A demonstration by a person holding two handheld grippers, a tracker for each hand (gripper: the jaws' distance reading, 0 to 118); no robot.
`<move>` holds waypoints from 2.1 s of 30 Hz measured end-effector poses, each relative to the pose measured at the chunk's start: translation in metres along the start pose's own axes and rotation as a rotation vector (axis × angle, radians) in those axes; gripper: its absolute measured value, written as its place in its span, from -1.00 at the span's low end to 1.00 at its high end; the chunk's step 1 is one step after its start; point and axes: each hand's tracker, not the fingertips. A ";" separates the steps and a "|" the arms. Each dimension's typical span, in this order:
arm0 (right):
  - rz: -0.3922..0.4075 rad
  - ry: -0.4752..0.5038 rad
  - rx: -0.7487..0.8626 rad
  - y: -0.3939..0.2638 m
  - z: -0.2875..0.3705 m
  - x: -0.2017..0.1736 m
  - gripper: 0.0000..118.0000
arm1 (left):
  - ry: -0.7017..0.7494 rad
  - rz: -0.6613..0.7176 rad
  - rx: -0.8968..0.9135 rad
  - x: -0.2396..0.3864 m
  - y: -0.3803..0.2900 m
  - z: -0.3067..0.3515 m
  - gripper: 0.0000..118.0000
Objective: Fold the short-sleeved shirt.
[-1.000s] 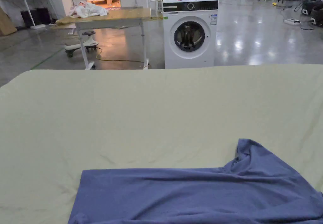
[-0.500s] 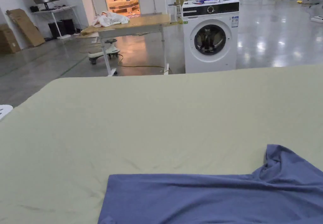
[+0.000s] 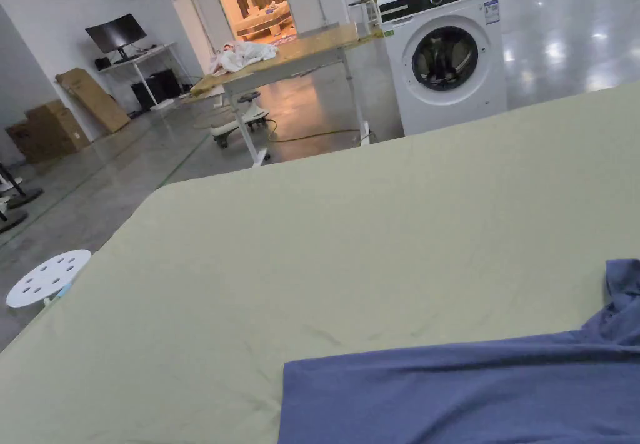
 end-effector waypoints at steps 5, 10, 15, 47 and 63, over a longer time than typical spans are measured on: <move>-0.014 -0.020 -0.008 -0.008 0.007 0.011 -1.00 | -0.111 0.113 -0.160 -0.053 0.059 -0.100 0.02; -0.092 -0.082 -0.046 -0.019 0.015 0.033 -1.00 | -0.024 0.112 -0.287 -0.076 0.094 -0.206 0.02; -0.150 -0.151 -0.077 -0.027 0.026 0.057 -1.00 | 0.048 0.195 -0.378 -0.102 0.101 -0.280 -0.21; -0.113 -0.203 -0.755 0.074 -0.311 0.198 -0.12 | 0.122 -0.072 -0.574 -0.030 0.091 -0.317 -0.98; -0.171 0.004 -0.459 0.097 -0.134 0.168 -0.97 | -0.106 0.012 -0.291 -0.074 0.107 -0.130 -1.00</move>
